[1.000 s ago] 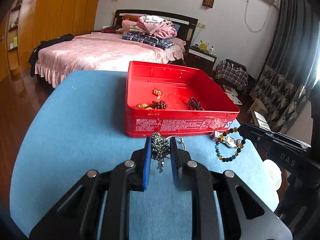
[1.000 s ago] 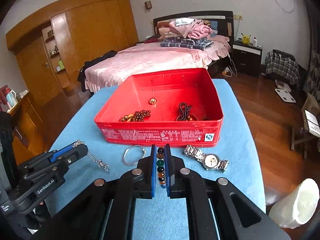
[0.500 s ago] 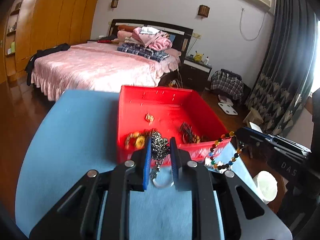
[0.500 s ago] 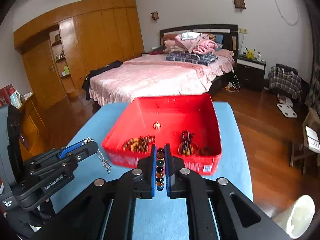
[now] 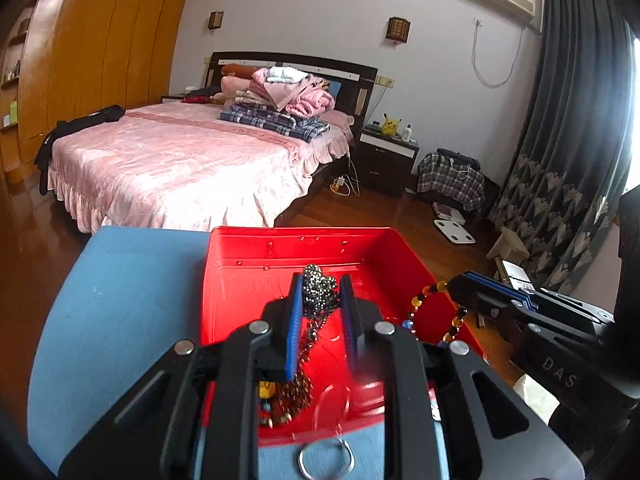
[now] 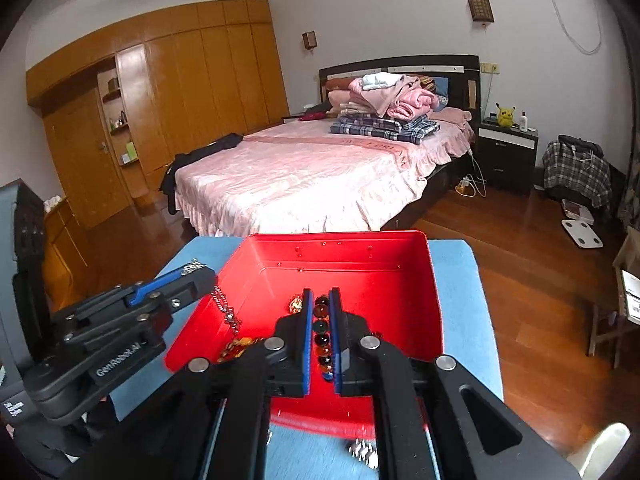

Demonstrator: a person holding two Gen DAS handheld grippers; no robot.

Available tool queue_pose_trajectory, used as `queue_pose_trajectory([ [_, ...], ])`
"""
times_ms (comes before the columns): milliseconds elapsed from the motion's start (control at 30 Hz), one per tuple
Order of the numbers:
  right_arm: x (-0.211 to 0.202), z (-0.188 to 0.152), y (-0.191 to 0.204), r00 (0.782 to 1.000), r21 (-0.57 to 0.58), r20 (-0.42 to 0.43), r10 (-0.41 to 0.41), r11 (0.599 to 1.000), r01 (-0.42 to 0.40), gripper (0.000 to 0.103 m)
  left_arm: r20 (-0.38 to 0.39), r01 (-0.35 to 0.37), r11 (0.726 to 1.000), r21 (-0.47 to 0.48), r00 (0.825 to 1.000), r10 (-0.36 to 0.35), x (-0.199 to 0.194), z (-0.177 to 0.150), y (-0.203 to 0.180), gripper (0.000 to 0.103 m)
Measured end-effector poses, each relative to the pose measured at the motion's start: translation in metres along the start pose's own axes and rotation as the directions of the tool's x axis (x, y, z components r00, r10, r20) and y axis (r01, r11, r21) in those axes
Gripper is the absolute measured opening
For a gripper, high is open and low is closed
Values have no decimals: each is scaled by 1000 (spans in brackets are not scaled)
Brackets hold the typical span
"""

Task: Organize jewelry
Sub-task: 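Carry keychain and bead bracelet into the red tin and open both grippers, then withdraw both open grippers toward the silver bangle and wristwatch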

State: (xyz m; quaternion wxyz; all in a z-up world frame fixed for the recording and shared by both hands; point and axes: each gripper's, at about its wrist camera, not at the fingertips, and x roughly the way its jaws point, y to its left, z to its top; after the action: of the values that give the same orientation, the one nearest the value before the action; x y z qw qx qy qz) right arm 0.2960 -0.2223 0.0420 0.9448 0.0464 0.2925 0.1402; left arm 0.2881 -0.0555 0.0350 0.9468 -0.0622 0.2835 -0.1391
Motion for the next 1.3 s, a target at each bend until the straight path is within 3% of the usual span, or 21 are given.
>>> queue_pose_trajectory([
  [167, 22, 1, -7, 1000, 8, -22, 3, 1000, -3, 8, -52, -3, 1000, 13, 999, 3, 29, 0, 5, 18],
  [233, 26, 0, -10, 1000, 7, -28, -12, 1000, 12, 23, -77, -6, 1000, 14, 997, 8, 36, -1, 6, 25],
  [300, 26, 0, -13, 999, 9, -17, -41, 999, 41, 36, -74, -10, 1000, -6, 997, 9, 31, 1, 12, 48],
  [400, 19, -2, -18, 998, 10, -6, -58, 998, 58, 40, -48, -17, 1000, -18, 999, 16, 24, -3, 17, 55],
  [500, 7, -5, -23, 997, 23, 13, -78, 997, 78, 58, -26, -40, 999, -12, 999, 40, 10, -6, 18, 67],
  [567, -3, -9, -24, 995, 20, 29, -96, 995, 95, 73, -5, -68, 998, 5, 998, 68, -5, -10, 18, 80],
  [633, -14, -15, -24, 993, 18, 42, -111, 994, 110, 86, 3, -84, 996, 17, 997, 83, -18, -16, 18, 84],
  [767, -31, -32, -26, 992, 31, 46, -118, 993, 117, 93, -8, -98, 995, 5, 995, 98, -38, -31, 19, 90],
  [933, -46, -57, -24, 995, 44, 21, -96, 994, 95, 94, -30, -114, 993, -28, 993, 113, -57, -52, 22, 90],
  [1300, -70, -98, -23, 998, 77, 4, -68, 995, 67, 94, -59, -134, 991, -5, 989, 134, -83, -82, 7, 91],
])
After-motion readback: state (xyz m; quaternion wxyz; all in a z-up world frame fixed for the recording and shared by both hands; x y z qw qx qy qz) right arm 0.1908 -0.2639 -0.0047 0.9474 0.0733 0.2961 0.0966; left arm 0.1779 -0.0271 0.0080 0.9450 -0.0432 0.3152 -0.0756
